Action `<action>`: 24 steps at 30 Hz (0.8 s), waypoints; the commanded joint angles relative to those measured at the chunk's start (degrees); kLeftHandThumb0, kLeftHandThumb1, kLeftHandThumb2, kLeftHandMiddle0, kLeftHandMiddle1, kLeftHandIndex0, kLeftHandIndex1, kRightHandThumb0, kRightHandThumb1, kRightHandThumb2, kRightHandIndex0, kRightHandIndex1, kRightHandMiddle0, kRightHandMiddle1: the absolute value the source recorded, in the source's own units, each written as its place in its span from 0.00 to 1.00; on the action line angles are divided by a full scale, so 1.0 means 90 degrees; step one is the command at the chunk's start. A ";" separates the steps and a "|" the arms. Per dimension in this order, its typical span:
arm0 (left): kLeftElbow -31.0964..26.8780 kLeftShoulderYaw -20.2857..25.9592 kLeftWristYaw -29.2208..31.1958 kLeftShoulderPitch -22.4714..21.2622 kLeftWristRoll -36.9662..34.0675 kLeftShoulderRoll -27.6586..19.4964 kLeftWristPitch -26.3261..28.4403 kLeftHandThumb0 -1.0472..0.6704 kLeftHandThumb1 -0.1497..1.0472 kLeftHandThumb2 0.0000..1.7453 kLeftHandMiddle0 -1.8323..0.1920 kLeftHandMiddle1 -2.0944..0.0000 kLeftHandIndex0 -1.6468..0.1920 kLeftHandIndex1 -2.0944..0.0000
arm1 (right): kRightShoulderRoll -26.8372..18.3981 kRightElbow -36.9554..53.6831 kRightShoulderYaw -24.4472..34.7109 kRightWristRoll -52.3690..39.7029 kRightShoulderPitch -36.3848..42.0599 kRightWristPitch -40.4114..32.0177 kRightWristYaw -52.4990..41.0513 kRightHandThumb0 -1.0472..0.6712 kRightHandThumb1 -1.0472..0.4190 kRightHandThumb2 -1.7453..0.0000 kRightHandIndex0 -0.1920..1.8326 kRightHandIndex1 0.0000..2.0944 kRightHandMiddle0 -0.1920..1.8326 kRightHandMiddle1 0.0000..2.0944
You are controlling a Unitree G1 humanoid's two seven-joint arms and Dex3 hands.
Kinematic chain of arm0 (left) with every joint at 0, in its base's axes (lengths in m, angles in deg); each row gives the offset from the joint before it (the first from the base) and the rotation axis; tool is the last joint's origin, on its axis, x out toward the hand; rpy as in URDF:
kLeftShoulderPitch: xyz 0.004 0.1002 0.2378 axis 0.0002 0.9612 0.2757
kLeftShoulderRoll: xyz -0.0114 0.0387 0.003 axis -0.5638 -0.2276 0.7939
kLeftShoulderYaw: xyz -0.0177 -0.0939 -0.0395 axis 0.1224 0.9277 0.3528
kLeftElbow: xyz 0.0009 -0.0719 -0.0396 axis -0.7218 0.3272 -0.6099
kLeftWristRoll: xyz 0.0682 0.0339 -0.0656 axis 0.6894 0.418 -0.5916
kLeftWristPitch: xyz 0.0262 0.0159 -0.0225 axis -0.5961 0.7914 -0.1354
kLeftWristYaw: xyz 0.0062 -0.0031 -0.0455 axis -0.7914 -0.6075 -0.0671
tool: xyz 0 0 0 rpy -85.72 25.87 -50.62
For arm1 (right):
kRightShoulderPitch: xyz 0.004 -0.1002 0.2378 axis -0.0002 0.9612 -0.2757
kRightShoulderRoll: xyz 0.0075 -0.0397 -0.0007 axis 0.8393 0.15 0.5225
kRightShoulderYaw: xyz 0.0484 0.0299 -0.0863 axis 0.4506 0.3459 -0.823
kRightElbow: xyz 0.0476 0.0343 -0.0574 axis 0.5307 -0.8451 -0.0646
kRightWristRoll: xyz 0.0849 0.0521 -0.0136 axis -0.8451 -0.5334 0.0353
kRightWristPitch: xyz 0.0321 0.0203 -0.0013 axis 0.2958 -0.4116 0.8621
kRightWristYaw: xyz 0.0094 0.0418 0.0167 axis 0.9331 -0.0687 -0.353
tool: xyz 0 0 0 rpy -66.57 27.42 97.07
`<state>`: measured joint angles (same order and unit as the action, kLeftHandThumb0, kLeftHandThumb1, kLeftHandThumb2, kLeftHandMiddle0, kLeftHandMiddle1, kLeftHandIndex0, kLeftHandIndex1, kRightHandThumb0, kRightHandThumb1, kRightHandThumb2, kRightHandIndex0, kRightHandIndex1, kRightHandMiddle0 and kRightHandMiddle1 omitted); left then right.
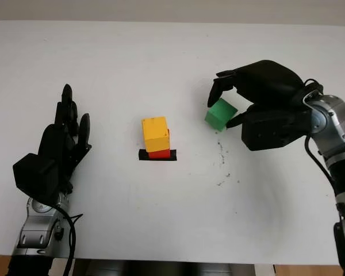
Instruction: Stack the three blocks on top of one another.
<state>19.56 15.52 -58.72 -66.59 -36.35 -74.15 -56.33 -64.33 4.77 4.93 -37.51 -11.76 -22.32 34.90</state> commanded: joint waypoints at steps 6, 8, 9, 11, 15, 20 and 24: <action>0.0032 0.0013 0.0011 -0.0020 -0.0039 0.0007 -0.0027 0.14 1.00 0.32 0.98 0.97 0.96 0.97 | 0.0261 0.0482 0.0477 -0.0746 0.0222 -0.0841 -0.0470 0.48 0.10 0.97 0.28 0.03 0.31 0.62; 0.0032 0.0011 0.0000 -0.0010 -0.0018 0.0002 -0.0029 0.14 1.00 0.32 0.98 0.97 0.96 0.97 | 0.0323 0.0691 0.0577 -0.0931 0.0262 -0.1192 -0.0646 0.48 0.09 0.97 0.28 0.03 0.29 0.64; 0.0033 0.0007 -0.0019 -0.0001 0.0014 -0.0005 -0.0028 0.14 1.00 0.32 0.98 0.97 0.96 0.97 | 0.0365 0.0825 0.0642 -0.1039 0.0289 -0.1381 -0.0717 0.48 0.09 0.97 0.28 0.02 0.29 0.65; 0.0027 0.0016 -0.0015 0.0010 0.0000 0.0002 -0.0039 0.13 1.00 0.33 0.98 0.97 0.96 0.97 | 0.0464 0.1059 0.0775 -0.1295 0.0340 -0.1690 -0.0851 0.47 0.08 0.97 0.28 0.03 0.28 0.67; -0.0013 0.0021 -0.0029 0.0027 -0.0002 0.0009 -0.0010 0.13 1.00 0.32 0.98 0.97 0.96 0.97 | 0.0665 0.1535 0.1004 -0.1781 0.0431 -0.2365 -0.1084 0.48 0.08 0.97 0.28 0.02 0.25 0.73; -0.0072 0.0038 -0.0040 0.0063 -0.0001 -0.0006 0.0027 0.14 1.00 0.33 0.98 0.98 0.96 0.97 | 0.0836 0.2317 0.1174 -0.2249 0.0464 -0.3344 -0.1401 0.48 0.06 0.96 0.25 0.01 0.19 0.80; -0.0075 0.0049 -0.0088 0.0087 0.0053 -0.0030 -0.0016 0.14 1.00 0.33 0.97 0.97 0.96 0.97 | 0.0917 0.3096 0.1236 -0.2455 0.0383 -0.4437 -0.1556 0.47 0.05 0.96 0.24 0.01 0.16 0.82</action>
<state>19.84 15.71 -59.27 -66.58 -36.14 -74.17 -56.17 -56.28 29.68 15.08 -58.90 -7.63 -60.22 21.26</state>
